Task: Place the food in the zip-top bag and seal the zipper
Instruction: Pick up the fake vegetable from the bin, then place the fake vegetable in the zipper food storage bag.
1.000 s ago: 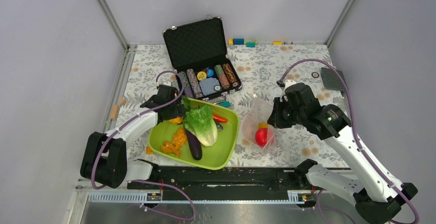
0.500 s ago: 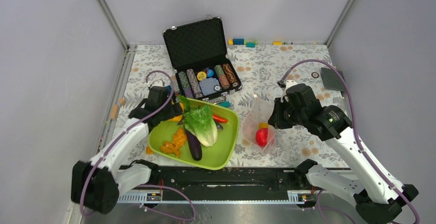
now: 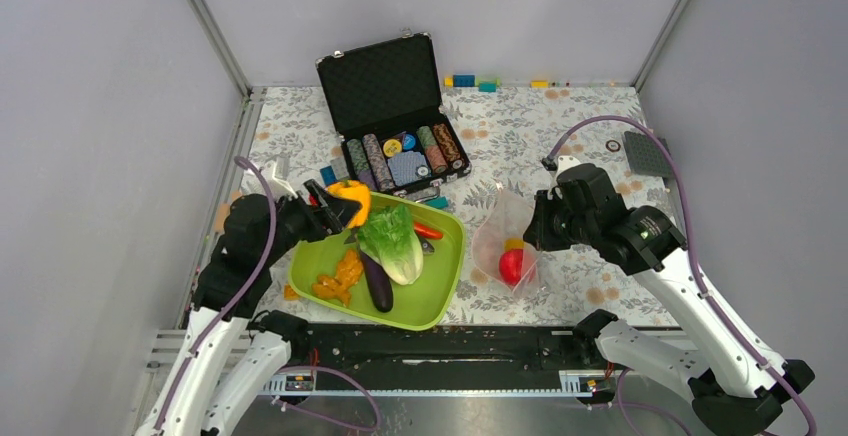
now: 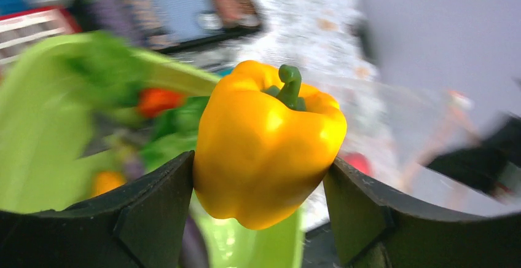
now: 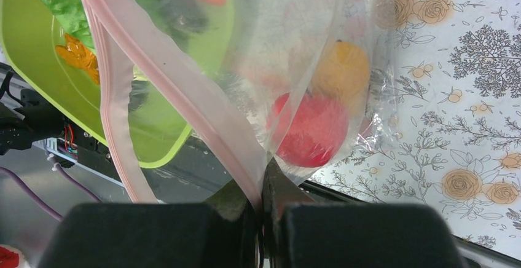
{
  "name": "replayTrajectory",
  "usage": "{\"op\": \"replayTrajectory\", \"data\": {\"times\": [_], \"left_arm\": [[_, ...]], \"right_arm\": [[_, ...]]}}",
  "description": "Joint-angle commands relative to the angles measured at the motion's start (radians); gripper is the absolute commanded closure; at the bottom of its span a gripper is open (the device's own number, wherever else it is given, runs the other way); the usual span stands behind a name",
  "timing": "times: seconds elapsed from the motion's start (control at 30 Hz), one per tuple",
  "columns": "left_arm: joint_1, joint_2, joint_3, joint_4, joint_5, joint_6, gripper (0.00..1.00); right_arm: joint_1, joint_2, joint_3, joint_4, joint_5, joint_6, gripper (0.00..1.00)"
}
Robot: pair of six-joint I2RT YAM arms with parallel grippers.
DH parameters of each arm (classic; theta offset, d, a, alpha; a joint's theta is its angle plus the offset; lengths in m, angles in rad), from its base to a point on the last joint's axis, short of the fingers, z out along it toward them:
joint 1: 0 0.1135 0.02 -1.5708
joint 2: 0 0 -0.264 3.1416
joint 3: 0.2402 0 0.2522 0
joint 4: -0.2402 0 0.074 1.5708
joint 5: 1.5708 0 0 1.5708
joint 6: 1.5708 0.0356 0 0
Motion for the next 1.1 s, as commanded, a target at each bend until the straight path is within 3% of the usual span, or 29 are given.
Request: {"op": "replayTrajectory", "data": {"times": [0.0,0.1,0.27,0.43,0.63,0.8,1.07], "left_arm": [[-0.027,0.001,-0.005,0.398,0.527,-0.083,0.6],[-0.152,0.056,0.002,0.585,0.585,-0.131,0.6],[-0.509,0.261,0.179,0.518,0.447,0.022,0.59],[-0.704,0.497,0.318,0.49,0.442,0.086,0.59],[-0.779,0.709,0.441,0.399,0.245,0.063,0.64],[-0.779,0.763,0.453,0.36,0.063,0.04,0.64],[-0.785,0.806,0.479,0.304,-0.089,-0.014,0.53]], "right_arm": [[-0.003,0.005,0.027,-0.007,-0.036,-0.012,0.97],[-0.004,0.012,0.033,-0.006,-0.053,-0.009,0.97],[-0.003,0.013,0.041,-0.007,-0.047,0.004,0.97],[-0.003,0.006,0.045,-0.005,-0.031,0.008,0.97],[-0.003,-0.005,0.048,-0.005,-0.041,0.024,0.97],[-0.004,-0.021,0.048,-0.005,-0.055,0.032,0.97],[-0.002,-0.021,0.04,0.026,-0.132,0.044,0.97]]}}
